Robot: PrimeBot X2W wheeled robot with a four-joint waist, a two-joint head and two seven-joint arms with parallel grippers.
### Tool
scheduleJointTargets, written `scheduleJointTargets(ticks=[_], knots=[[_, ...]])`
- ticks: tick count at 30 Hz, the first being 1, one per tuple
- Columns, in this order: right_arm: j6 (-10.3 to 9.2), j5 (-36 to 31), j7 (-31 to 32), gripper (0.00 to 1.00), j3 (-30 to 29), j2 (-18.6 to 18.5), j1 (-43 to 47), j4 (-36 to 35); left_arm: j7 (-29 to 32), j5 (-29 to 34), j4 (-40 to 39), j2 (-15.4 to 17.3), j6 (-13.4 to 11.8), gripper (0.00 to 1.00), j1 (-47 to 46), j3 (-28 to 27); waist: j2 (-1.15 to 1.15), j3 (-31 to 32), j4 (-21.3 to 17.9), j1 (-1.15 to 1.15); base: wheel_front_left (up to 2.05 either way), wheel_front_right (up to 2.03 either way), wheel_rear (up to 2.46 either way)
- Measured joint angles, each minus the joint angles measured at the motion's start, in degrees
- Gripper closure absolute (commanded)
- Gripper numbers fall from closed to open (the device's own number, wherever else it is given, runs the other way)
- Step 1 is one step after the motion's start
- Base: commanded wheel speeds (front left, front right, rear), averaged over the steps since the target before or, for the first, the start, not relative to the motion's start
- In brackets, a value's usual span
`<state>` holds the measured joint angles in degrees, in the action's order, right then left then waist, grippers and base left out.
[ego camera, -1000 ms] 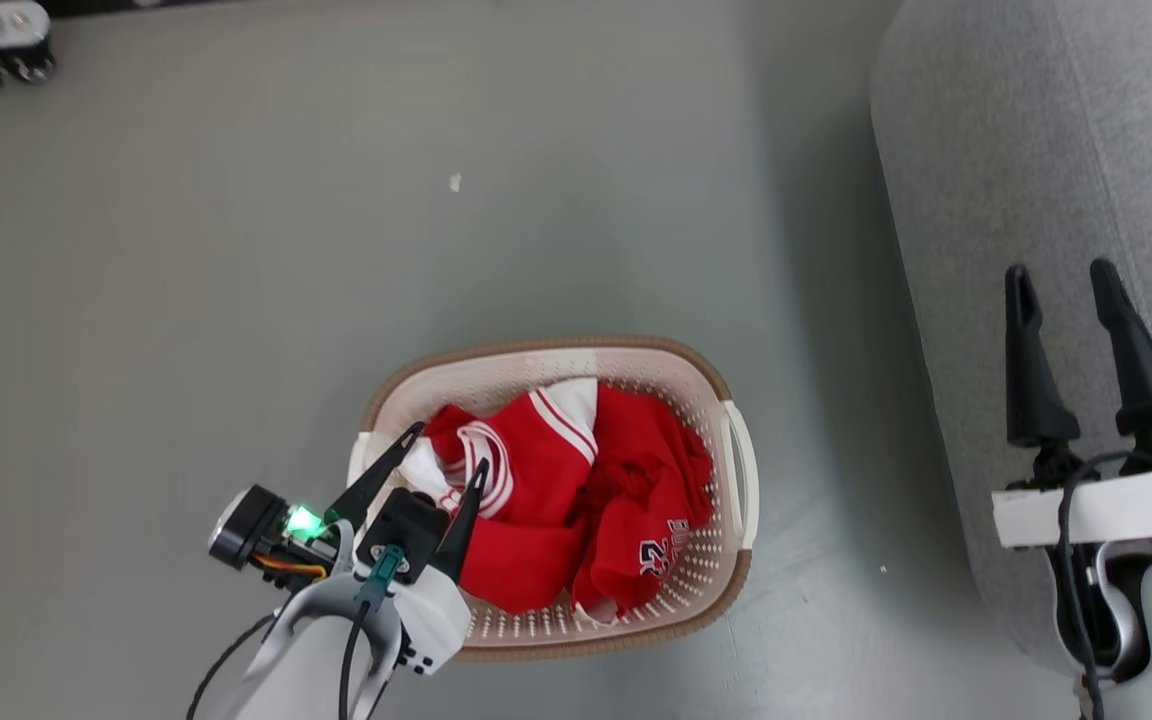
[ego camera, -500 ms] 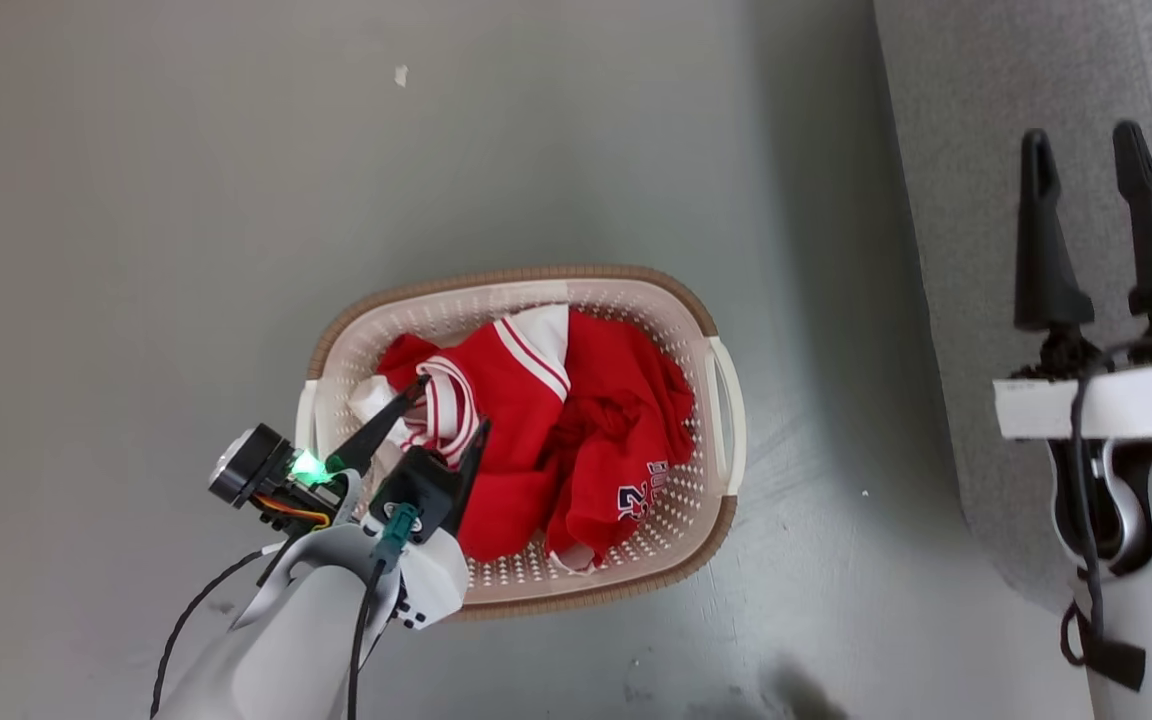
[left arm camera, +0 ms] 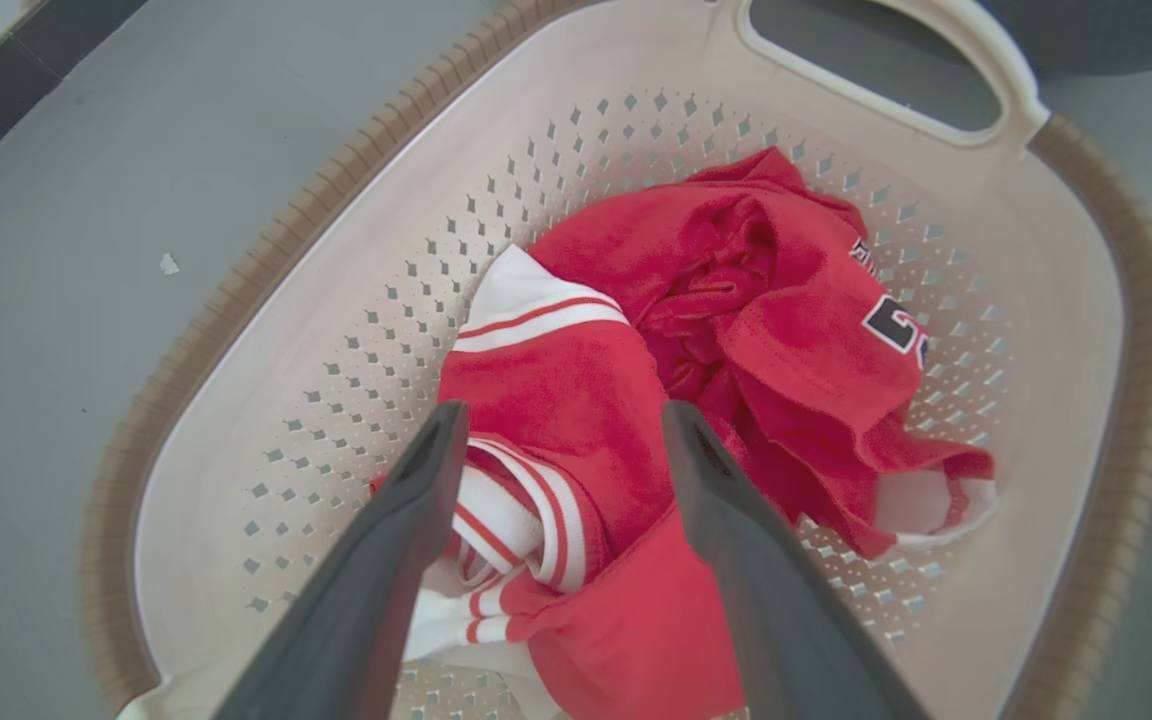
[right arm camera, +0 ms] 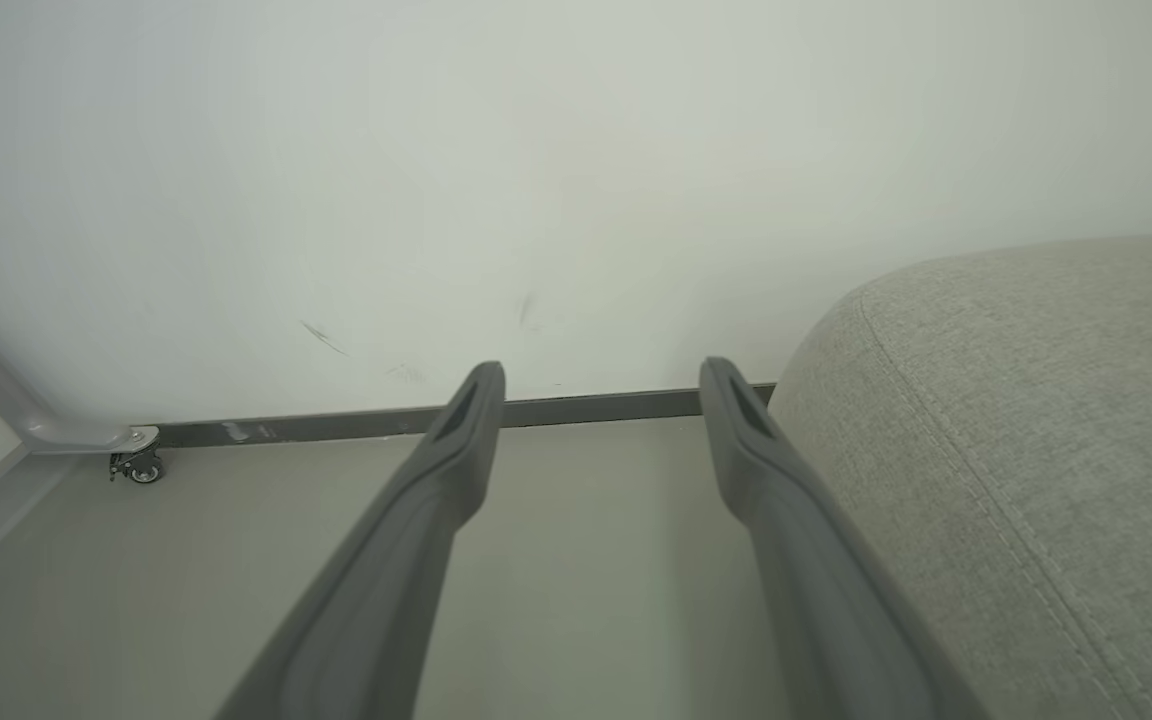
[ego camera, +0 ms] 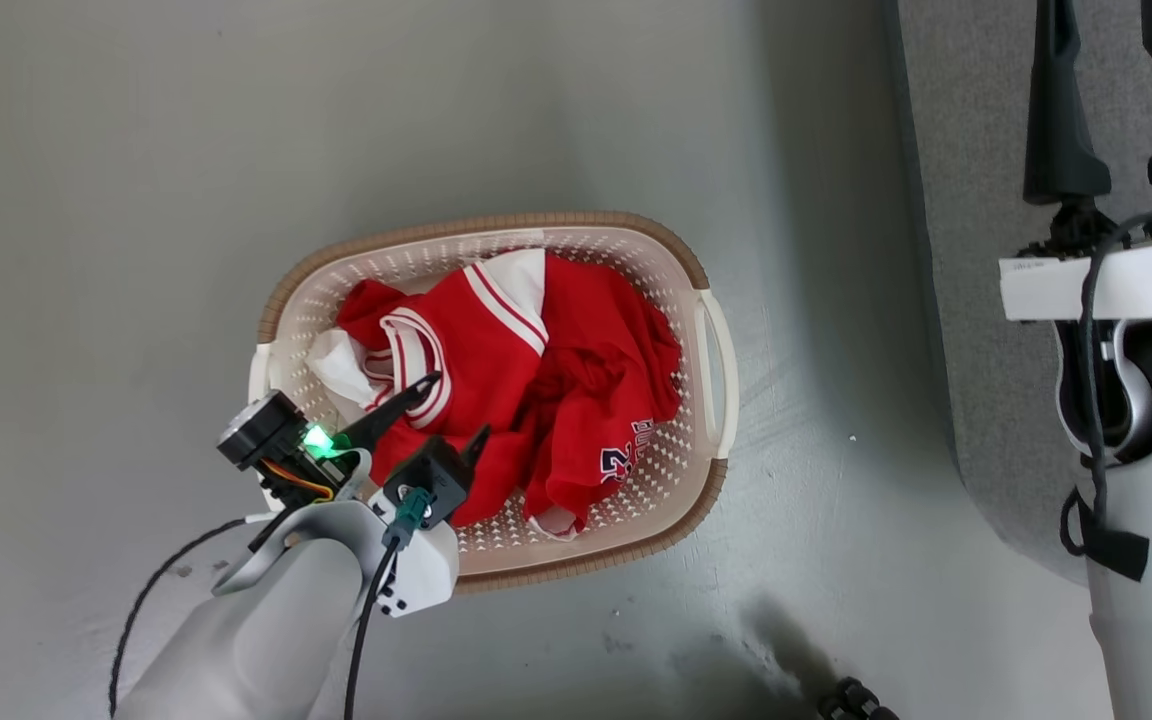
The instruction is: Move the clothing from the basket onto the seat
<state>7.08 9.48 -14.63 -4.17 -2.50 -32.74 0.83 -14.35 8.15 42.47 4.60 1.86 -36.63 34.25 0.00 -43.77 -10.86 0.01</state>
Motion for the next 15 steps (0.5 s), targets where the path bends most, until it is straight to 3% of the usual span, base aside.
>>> scheduleJointTargets(ticks=[15], knots=[[0.00,0.6,0.0,0.00,5.7,-0.2,-8.3,3.8,2.1,1.9,5.4,1.3,1.6,0.00,-3.4,1.6,0.00,-4.4,-2.6,0.00,0.00,0.00,0.00]])
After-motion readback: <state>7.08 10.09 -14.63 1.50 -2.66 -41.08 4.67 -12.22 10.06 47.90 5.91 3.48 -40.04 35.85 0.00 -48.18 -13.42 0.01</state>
